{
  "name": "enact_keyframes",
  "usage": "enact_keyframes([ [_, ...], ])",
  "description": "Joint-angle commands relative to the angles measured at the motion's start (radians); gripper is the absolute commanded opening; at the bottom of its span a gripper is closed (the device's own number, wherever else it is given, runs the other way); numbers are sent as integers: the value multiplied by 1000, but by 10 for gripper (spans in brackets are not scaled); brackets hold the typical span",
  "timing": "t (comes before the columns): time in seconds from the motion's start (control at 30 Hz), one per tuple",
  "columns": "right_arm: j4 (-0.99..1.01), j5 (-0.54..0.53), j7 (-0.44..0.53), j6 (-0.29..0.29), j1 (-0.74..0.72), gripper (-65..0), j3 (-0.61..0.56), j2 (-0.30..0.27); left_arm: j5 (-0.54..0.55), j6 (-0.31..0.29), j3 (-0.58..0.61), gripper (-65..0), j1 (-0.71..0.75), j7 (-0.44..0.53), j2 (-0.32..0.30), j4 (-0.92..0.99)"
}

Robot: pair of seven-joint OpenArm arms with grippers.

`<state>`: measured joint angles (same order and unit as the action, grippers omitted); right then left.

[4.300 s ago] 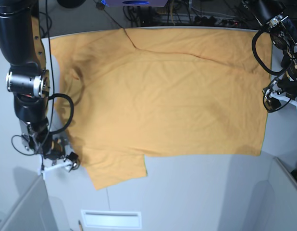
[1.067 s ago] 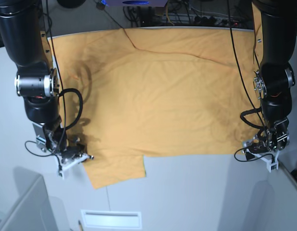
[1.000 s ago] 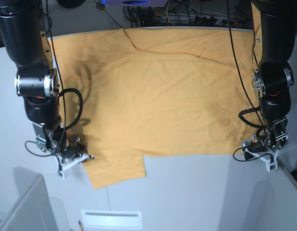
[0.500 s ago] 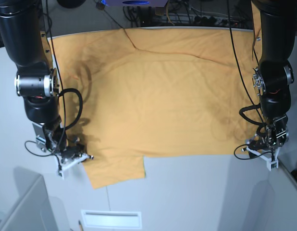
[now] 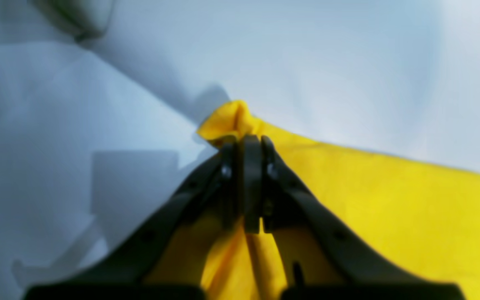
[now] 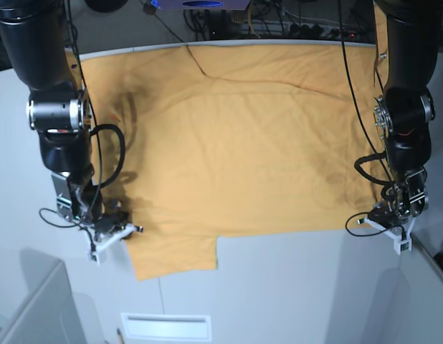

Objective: Fold the T-shirt properly
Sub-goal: 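Lift the hem with both grippers and fold it over toward the collar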

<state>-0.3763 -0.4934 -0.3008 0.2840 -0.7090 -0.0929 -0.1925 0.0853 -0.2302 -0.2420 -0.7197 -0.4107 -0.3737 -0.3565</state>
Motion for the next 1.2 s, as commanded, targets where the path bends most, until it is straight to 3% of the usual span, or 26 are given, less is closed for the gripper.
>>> enact_keyframes([
  [0.0, -42, -9, 4, 1, -31, -650, 2, -8, 0, -10, 0, -650, 4, -40, -5, -43],
  [0.4, -450, -9, -185, 1, 88, -650, 6, -11, 1, -8, -12, -650, 234, -273, 15, -603],
  [0.57, -547, -6, -274, 1, 133, -650, 121, -11, 1, -13, -121, -650, 300, -357, 38, -755],
  [0.97, -717, -6, -384, 1, 222, -650, 150, -34, 3, -13, -136, -650, 475, -426, 48, -1074],
  [1.17, -844, -6, -467, 1, 306, -650, 258, -29, 41, -15, -193, -650, 584, -426, 64, -1172],
])
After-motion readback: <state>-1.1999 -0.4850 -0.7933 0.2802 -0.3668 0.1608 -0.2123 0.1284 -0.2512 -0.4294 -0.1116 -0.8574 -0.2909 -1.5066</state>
